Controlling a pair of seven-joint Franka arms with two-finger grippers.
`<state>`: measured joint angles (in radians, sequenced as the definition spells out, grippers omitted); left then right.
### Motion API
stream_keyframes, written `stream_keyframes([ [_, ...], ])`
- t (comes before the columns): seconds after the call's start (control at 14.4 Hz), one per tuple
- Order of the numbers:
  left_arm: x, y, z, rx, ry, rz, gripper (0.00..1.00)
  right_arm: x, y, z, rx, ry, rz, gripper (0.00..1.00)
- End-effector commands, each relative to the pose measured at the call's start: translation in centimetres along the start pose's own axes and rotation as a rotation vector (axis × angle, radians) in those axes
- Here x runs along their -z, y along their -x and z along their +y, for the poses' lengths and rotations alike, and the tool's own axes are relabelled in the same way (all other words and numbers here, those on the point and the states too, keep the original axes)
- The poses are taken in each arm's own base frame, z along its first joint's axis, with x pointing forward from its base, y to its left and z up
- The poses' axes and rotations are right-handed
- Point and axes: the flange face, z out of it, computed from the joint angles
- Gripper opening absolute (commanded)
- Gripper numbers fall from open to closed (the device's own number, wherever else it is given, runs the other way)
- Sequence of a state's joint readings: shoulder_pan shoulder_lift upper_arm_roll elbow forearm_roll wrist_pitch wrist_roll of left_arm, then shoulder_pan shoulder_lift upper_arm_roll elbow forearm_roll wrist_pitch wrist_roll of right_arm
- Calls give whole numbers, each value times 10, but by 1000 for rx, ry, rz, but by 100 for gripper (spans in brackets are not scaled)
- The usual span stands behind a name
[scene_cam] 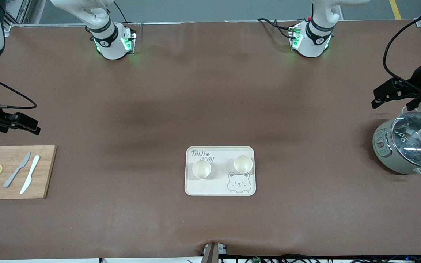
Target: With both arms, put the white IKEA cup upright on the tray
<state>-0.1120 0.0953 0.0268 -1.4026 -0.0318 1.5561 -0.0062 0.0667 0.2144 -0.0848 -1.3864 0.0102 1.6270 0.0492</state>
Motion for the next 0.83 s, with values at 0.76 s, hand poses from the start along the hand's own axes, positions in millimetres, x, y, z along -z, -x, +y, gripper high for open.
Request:
stream_keyframes([
  [0.76,-5,-4,-10,-53,-57,-21,100,-2,5,-12,25,-8,8,100],
])
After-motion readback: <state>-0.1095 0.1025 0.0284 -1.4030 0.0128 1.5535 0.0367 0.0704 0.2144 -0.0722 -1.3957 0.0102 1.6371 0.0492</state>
